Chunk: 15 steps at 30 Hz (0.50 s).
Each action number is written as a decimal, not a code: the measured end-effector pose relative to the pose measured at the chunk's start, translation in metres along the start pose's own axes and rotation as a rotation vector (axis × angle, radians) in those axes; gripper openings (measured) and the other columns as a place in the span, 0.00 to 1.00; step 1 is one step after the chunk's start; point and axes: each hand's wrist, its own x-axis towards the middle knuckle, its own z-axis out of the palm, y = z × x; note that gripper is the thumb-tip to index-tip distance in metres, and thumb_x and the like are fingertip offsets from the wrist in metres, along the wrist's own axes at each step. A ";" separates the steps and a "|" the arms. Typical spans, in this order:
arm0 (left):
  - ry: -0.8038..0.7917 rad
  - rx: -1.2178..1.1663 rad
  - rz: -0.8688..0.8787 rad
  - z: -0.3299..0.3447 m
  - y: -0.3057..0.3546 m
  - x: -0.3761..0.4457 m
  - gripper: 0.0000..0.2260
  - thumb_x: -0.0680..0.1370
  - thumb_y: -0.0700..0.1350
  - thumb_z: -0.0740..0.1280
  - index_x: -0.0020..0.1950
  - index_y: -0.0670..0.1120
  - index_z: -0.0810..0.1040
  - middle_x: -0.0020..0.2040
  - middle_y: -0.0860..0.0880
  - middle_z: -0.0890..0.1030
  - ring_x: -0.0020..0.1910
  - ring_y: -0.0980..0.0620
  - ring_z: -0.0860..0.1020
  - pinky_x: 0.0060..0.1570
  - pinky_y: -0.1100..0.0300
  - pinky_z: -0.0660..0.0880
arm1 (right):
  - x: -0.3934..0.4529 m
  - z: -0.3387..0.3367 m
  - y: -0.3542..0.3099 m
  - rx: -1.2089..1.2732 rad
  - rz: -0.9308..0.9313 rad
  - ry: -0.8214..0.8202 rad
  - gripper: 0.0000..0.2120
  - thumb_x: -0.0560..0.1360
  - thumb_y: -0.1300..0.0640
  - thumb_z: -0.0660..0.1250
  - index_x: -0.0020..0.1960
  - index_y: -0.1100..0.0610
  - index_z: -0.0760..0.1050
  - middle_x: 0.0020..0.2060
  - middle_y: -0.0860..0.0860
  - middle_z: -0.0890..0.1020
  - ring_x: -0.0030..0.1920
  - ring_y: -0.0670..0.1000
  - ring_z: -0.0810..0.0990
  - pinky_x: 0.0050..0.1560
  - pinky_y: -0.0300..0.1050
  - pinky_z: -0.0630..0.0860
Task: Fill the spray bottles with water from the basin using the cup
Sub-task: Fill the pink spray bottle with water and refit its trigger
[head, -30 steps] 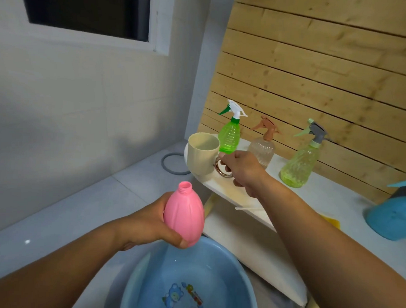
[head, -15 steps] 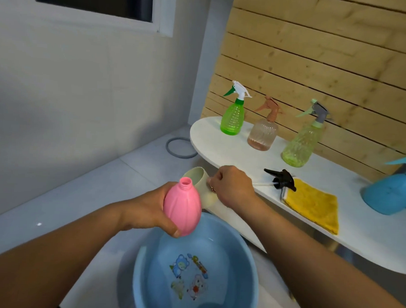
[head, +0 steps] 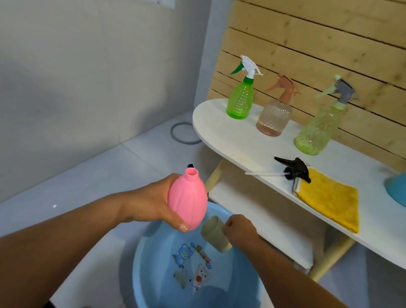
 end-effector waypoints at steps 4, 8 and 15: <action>0.019 0.004 -0.026 -0.002 -0.002 0.004 0.44 0.65 0.40 0.86 0.72 0.61 0.66 0.65 0.58 0.76 0.64 0.58 0.77 0.52 0.63 0.80 | 0.000 0.024 0.018 -0.101 -0.034 -0.008 0.09 0.81 0.56 0.61 0.46 0.53 0.78 0.43 0.48 0.81 0.43 0.50 0.78 0.42 0.40 0.69; 0.038 0.007 -0.049 -0.004 -0.005 0.007 0.46 0.64 0.42 0.86 0.74 0.60 0.64 0.66 0.59 0.75 0.65 0.58 0.76 0.53 0.63 0.80 | 0.002 0.040 0.027 -0.161 -0.062 -0.022 0.09 0.80 0.60 0.60 0.47 0.48 0.75 0.43 0.46 0.76 0.45 0.50 0.78 0.44 0.40 0.67; 0.019 0.009 -0.084 -0.002 -0.006 0.011 0.48 0.63 0.43 0.87 0.75 0.61 0.64 0.66 0.59 0.76 0.65 0.55 0.77 0.56 0.59 0.82 | 0.014 0.061 0.028 -0.247 -0.079 -0.075 0.13 0.80 0.61 0.61 0.59 0.55 0.82 0.51 0.51 0.84 0.54 0.55 0.83 0.51 0.44 0.74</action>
